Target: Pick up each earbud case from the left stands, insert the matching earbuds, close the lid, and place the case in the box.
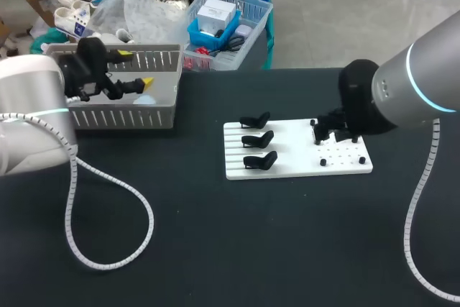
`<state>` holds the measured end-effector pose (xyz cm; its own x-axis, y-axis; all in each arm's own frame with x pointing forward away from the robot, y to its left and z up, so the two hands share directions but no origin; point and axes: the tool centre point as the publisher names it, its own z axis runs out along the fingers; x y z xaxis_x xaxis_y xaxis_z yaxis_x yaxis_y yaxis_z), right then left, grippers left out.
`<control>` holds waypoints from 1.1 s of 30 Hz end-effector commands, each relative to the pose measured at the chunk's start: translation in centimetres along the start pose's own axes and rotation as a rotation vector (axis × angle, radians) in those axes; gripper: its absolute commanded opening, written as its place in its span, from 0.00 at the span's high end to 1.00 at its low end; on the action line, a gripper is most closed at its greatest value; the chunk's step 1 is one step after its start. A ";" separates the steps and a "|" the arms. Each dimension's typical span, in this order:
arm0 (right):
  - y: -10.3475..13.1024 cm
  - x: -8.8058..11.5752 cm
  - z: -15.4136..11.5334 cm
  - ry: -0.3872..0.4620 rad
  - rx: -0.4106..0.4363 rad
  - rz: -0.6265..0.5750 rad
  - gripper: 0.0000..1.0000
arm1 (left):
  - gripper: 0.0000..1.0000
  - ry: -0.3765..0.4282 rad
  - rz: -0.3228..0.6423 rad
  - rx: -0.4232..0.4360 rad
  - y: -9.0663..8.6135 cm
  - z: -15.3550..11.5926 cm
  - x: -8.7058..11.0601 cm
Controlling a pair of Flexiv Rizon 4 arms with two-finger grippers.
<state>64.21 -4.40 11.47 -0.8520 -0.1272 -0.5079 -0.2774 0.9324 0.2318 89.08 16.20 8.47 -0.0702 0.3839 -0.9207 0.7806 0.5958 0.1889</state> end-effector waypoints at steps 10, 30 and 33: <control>0.1 -0.6 -0.2 0.019 -0.003 -0.004 0.00 | 0.00 -0.037 -0.017 0.002 -3.8 -3.0 -0.8; -0.1 -0.2 -0.4 0.010 0.002 0.003 0.00 | 0.00 -0.080 -0.002 -0.002 -6.7 -3.7 -3.0; -0.3 0.0 -0.5 -0.003 -0.006 0.002 0.00 | 0.00 -0.097 -0.014 0.008 -7.2 -3.5 -3.5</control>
<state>64.61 -4.53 12.01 -0.8590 -0.1312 -0.4948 -0.2802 0.9294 0.2400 82.25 13.31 11.54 -0.0305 0.3153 -0.9485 0.8196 0.5510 0.1568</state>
